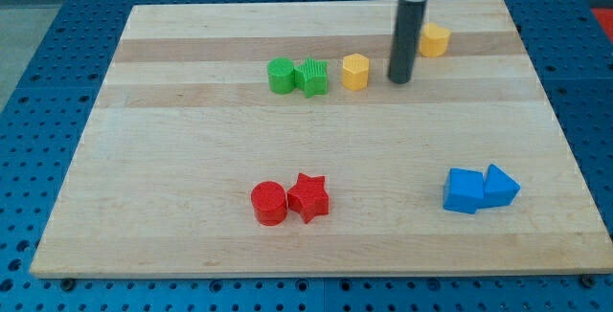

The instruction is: Slightly move the yellow hexagon toward the left

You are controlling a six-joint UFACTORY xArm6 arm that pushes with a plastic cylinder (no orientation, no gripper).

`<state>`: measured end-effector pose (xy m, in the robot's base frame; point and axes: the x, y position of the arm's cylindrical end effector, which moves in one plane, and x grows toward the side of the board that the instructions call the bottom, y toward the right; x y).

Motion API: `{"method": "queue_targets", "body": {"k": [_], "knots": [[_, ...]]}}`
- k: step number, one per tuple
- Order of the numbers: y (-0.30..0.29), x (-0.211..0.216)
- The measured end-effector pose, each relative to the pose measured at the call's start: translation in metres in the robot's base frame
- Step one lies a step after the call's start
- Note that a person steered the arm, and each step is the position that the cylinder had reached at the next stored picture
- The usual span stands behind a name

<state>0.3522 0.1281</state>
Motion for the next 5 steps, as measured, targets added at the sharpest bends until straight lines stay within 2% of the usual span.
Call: {"method": "queue_targets", "body": {"k": [1, 3, 4, 5], "knots": [[0.002, -0.022], [-0.073, -0.023], [-0.086, -0.023], [-0.063, -0.023]]}}
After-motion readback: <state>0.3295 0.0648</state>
